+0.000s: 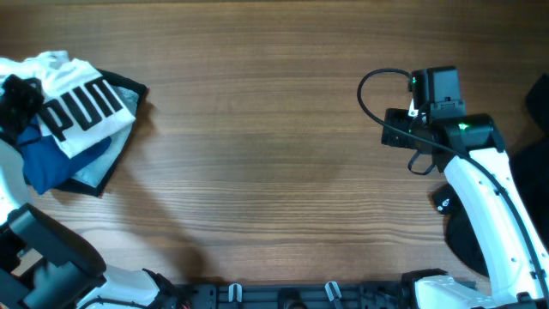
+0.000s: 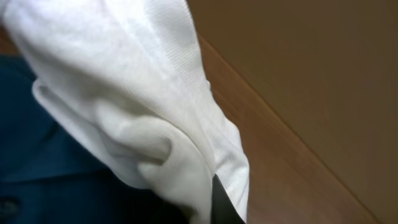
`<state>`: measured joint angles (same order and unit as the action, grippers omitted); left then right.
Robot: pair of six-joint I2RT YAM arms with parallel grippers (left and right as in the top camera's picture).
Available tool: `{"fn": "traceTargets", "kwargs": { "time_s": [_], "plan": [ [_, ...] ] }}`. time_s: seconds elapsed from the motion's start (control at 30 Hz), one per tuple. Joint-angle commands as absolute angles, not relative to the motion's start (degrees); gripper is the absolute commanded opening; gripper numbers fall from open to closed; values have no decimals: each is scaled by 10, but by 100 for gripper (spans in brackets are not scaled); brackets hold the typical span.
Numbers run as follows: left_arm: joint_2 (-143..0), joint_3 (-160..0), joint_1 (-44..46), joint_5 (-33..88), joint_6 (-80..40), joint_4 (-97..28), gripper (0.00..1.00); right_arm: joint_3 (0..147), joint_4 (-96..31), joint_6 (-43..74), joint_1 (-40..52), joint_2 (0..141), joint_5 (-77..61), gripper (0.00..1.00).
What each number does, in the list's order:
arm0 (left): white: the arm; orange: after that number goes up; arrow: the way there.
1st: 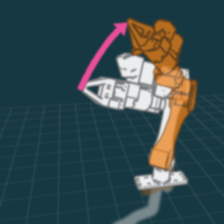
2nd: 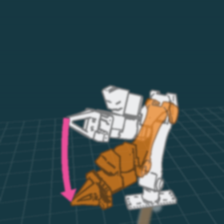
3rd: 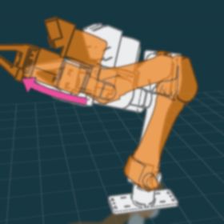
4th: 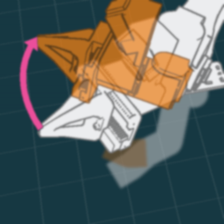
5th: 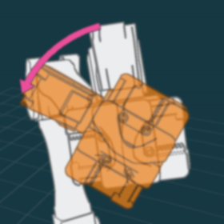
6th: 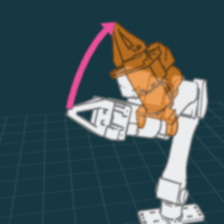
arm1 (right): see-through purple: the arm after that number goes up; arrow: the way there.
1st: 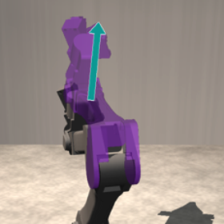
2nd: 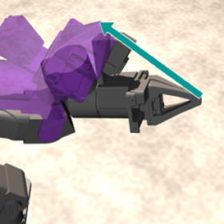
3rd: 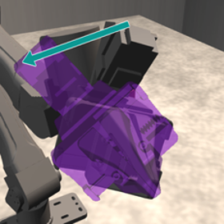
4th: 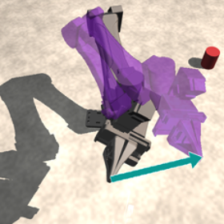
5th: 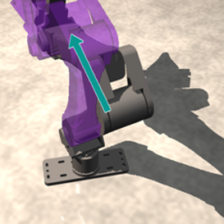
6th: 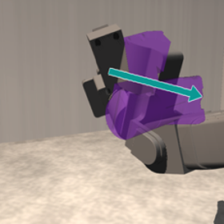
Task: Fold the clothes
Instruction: 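Carry the folded shirt leftward with the left gripper onto the blue shirt stack, then lower the white shirt onto the stack and open the left gripper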
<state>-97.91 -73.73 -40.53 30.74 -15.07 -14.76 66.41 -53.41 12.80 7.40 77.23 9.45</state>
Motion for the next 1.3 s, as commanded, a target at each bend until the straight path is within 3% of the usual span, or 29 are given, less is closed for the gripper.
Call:
{"fn": "traceTargets", "kwargs": {
  "time_s": [0.0, 0.23, 0.27, 0.33, 0.47, 0.57, 0.7, 0.8, 1.0, 1.13, 1.27],
  "plan": [
    [-957, -745, -431, 308, -136, -129, 6, 667, -537, 137, 75, 763, 90, 73],
    [-968, -745, -445, 204, -124, -159, 13, 667, -537, 137, 75, 763, 90, 73],
    [-968, -745, -447, 189, -124, -163, 19, 667, -537, 137, 75, 763, 90, 73],
    [-968, -745, -450, 176, -124, -166, 40, 667, -537, 137, 75, 763, 90, 73],
    [-968, -743, -457, 166, -124, -167, 58, 667, -538, 137, 75, 763, 90, 73],
    [-966, -744, -459, 204, -124, -151, 58, 667, -539, 137, 75, 763, 90, 73],
    [-947, -744, -459, 368, -124, -96, 43, 667, -539, 137, 75, 763, 90, 73],
    [-927, -744, -458, 472, -129, -42, 41, 667, -538, 137, 75, 763, 90, 74],
    [-956, -742, -455, 399, -139, -61, 43, 667, -540, 142, 75, 763, 89, 73],
    [-1039, -742, -456, 369, -139, -62, 55, 667, -544, 142, 75, 763, 70, 74],
    [-1107, -742, -469, 326, -139, -63, 57, 667, -552, 141, 75, 763, 70, 73]
  ]
}}
